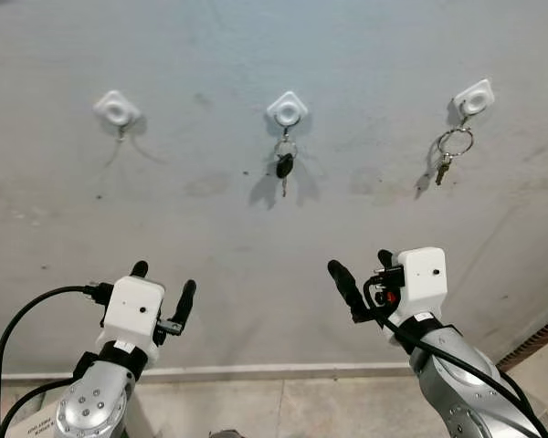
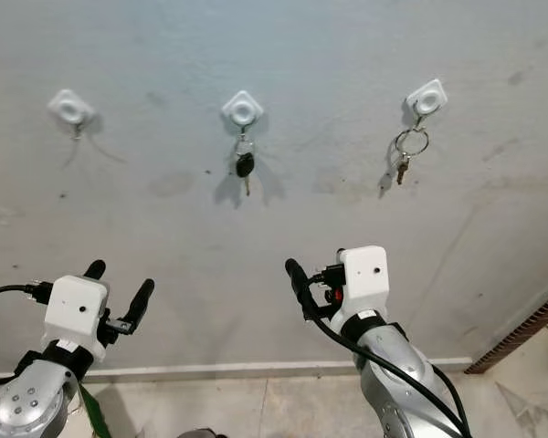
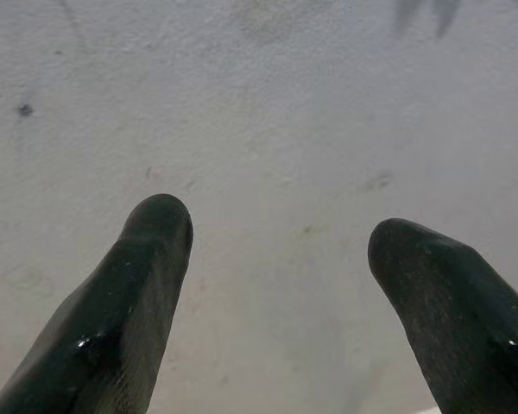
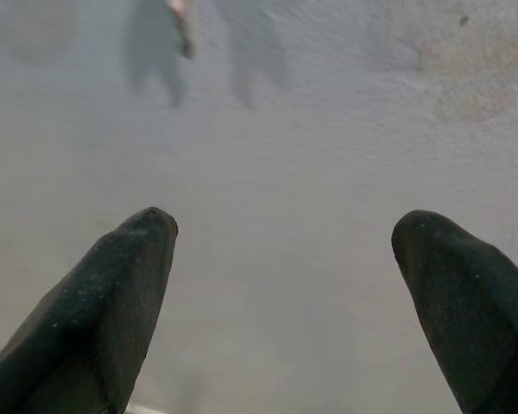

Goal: Hang keys on a hook

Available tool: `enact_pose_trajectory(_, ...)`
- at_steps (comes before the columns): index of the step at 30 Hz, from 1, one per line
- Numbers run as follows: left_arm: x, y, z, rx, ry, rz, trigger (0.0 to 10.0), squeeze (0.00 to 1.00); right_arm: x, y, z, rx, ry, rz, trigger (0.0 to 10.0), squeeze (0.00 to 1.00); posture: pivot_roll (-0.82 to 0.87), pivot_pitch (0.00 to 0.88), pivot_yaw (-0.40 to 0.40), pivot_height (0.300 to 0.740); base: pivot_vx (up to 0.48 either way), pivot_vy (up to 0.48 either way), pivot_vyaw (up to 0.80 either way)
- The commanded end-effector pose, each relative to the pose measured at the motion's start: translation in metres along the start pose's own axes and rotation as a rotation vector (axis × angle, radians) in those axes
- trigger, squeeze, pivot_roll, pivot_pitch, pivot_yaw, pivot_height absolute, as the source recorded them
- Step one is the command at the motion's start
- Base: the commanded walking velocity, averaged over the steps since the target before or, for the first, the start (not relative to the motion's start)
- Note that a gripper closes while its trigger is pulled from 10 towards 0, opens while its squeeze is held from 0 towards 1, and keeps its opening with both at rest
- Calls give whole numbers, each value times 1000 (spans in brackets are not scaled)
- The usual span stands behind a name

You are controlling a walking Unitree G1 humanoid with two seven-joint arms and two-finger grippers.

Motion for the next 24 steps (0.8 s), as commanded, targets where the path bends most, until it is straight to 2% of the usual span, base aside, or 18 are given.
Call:
enact_pose_trajectory(1,-3,-2,1,9,-12,-1,10000,0,3,1,1,-1,13,6,10000,0,76,24,48,740,-307,0,0)
enact_pose_trajectory(10,-4,-3,2,11,-15,-5,10000,0,6,2,3,-1,15,29,10000,0,73,24,44,740,-305,0,0)
enact_pose_trajectory(15,-6,-3,1,12,-17,-12,10000,0,11,-5,2,34,9,16,10000,0,73,33,25,740,-301,0,0)
enact_pose_trajectory(24,-11,-6,3,16,-23,-22,10000,0,7,-3,4,27,-4,52,10000,0,64,19,17,740,-297,0,0)
Point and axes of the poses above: a point about 5 cm out from each wrist's last joint towards the gripper, its own z axis pointing out of the wrist towards the gripper, its own y axis along the axis of the wrist's last joint, x = y × z, the point moved 6 cm from there along z, pointing out of the wrist towards the gripper, and after that the axes turned 1 degree about -z, right-handed, at the moved point
